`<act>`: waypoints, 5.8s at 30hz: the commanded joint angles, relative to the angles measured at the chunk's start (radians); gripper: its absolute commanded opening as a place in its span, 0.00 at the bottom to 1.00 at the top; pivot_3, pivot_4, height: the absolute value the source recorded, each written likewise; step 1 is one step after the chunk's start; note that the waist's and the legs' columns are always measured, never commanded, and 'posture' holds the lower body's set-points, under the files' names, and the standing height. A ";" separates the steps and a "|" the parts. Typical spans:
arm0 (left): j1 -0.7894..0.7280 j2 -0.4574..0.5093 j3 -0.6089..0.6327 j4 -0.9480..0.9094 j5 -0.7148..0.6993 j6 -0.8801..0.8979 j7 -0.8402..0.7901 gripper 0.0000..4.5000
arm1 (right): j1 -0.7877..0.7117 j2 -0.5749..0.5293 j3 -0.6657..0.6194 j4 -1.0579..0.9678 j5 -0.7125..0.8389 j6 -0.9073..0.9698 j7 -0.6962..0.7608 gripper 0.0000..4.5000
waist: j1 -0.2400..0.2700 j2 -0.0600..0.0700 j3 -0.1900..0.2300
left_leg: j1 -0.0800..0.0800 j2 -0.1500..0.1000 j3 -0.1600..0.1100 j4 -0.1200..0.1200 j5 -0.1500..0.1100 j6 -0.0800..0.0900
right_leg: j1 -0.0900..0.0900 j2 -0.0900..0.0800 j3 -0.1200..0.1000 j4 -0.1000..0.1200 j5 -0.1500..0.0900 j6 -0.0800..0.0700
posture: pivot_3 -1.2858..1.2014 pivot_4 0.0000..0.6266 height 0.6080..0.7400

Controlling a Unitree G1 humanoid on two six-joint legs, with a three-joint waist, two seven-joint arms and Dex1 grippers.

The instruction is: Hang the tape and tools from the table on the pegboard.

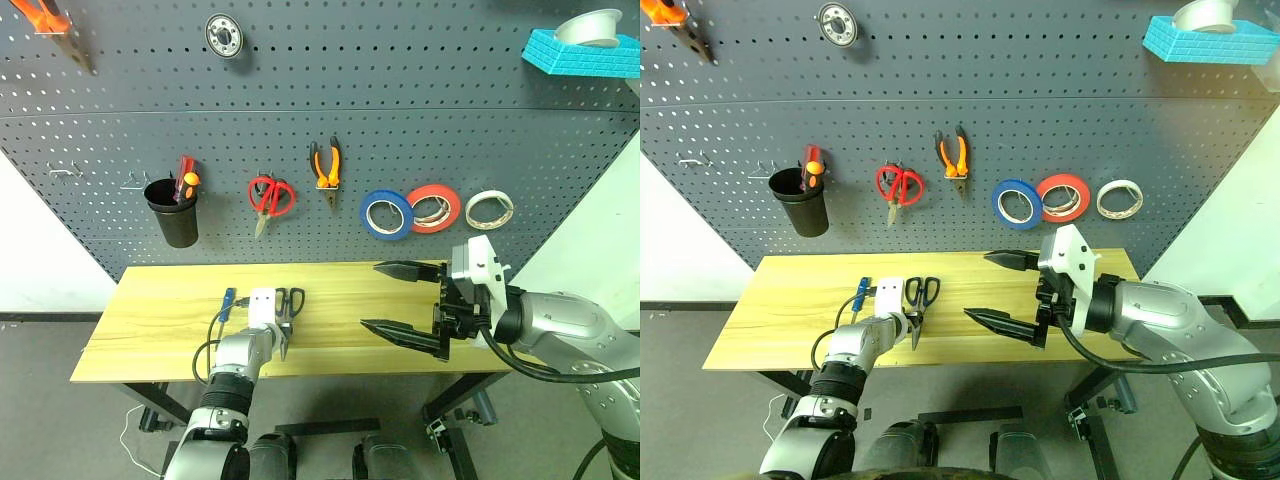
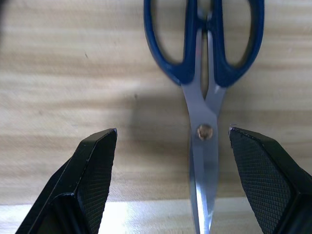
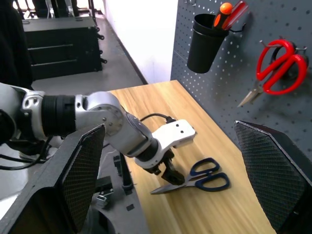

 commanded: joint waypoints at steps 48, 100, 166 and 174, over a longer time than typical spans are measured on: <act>-0.224 -0.016 -0.035 0.332 0.079 -0.073 -0.038 0.85 | 0.093 -0.081 -0.096 -0.114 0.144 0.029 -0.094 0.99 | -0.001 -0.008 0.039 | -0.001 0.000 0.005 -0.001 -0.004 0.002 | -0.003 -0.007 0.001 -0.001 -0.002 0.004 | 0.44 0.20 0.82; 0.105 0.074 -0.207 -0.096 0.206 -0.001 -0.066 0.17 | 0.075 -0.083 -0.082 -0.091 0.117 0.017 -0.097 1.00 | -0.025 -0.007 0.039 | -0.001 0.001 0.009 -0.002 -0.017 0.004 | -0.002 -0.014 -0.001 -0.011 -0.005 0.008 | 0.44 0.19 0.82; 0.252 0.223 -0.205 -0.510 0.483 -0.928 0.074 0.17 | 0.061 -0.120 -0.403 0.208 0.178 -0.085 0.202 1.00 | -0.024 0.008 0.012 | -0.001 0.000 0.015 0.017 -0.019 0.011 | 0.001 -0.012 -0.001 0.000 -0.004 0.012 | 0.46 0.00 0.82; 0.212 0.239 -0.150 -0.454 0.484 -0.957 0.110 0.17 | 0.039 -0.131 -0.435 0.252 0.195 -0.087 0.226 1.00 | -0.022 0.007 0.005 | -0.001 0.000 0.018 0.018 -0.019 0.011 | 0.002 -0.011 0.000 0.001 -0.004 0.012 | 0.46 0.00 0.82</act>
